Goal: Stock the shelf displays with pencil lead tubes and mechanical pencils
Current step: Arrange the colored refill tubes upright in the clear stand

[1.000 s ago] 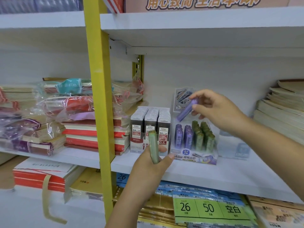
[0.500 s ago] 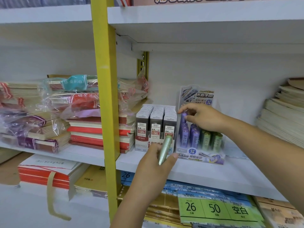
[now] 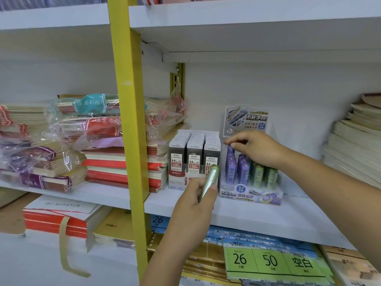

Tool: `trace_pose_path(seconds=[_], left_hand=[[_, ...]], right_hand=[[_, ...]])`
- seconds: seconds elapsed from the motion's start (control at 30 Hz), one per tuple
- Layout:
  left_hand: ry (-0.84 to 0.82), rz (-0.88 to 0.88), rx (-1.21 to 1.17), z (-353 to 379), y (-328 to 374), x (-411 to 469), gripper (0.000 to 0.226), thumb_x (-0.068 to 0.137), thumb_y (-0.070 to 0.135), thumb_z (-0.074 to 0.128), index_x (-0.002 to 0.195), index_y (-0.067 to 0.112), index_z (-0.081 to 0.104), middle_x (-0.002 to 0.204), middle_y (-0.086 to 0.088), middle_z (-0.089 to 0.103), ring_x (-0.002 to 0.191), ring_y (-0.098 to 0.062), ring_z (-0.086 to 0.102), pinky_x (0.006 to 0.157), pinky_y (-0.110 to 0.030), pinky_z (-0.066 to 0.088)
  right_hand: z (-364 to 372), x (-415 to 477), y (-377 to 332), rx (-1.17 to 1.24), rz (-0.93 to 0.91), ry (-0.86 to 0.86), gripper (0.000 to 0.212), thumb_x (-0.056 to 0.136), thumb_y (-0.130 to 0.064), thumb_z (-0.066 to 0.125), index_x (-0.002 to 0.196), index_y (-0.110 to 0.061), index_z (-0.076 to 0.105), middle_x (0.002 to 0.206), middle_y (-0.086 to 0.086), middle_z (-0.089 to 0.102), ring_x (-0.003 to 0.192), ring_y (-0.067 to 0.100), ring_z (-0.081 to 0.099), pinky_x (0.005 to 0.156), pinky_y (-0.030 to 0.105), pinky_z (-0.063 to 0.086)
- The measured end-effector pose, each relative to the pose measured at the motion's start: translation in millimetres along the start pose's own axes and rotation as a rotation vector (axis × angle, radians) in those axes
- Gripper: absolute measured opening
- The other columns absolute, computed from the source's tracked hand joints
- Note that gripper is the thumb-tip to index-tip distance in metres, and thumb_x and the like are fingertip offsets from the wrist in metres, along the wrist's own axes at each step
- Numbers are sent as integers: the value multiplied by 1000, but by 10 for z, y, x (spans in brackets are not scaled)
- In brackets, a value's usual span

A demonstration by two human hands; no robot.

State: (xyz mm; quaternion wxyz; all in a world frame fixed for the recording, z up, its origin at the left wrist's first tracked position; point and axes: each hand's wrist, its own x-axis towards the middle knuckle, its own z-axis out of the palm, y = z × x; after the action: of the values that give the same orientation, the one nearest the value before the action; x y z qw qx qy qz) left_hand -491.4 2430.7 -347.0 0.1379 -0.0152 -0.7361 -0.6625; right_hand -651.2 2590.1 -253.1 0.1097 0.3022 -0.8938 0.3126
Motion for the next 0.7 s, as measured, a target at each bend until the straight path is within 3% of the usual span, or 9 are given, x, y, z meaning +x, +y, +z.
trace_pose_path(seconds=[0.1,0.2,0.3,0.37,0.47,0.57,0.7], left_hand=[[18,6,-6,-4,-8,5,17,98,43,52,82,44,58,62,16,55,52,-4,46,49,-20,39],[23,24,-14,-10,-7,1,9,99,40,53,92,39,60,65,16,60,52,0,52,48,-14,41],[25,51,-2,-5,3,1,11,99,38,54,92,42,61,72,14,63,54,0,54,49,-16,41],[37,79,0,-7,12,10,15,99,37,54,90,46,62,75,14,65,55,-2,54,52,-20,43],[50,123,-30,6,31,28,17,99,38,54,94,51,64,77,15,66,56,-3,53,52,-20,42],[29,170,-42,64,58,46,18,99,38,54,95,51,65,77,14,66,56,-2,52,51,-17,40],[18,229,-21,200,104,73,17,98,36,56,98,48,68,78,15,67,61,4,53,53,-12,42]], right_hand=[[10,-5,1,2,-8,19,16,90,-17,65,105,-23,67,95,-4,67,92,14,62,80,22,46],[17,-5,-23,-70,30,-33,5,90,-19,66,93,-20,69,94,-5,70,95,14,64,84,26,47],[-35,-38,-108,-156,43,-60,14,94,-25,61,99,-17,71,100,-1,70,96,15,62,80,24,45],[-115,-106,-235,-185,-38,44,19,96,-27,56,103,-18,72,102,-3,70,95,13,61,73,17,41],[-216,-338,-475,-32,-110,97,17,95,-33,55,100,-33,72,94,-18,71,87,4,63,76,14,48],[-204,-632,-636,166,-97,-88,16,91,-36,61,103,-45,68,96,-25,70,93,-11,62,84,13,47],[-144,-813,-655,285,-77,-85,21,87,-19,68,102,-34,70,94,-11,74,91,2,68,88,19,52]])
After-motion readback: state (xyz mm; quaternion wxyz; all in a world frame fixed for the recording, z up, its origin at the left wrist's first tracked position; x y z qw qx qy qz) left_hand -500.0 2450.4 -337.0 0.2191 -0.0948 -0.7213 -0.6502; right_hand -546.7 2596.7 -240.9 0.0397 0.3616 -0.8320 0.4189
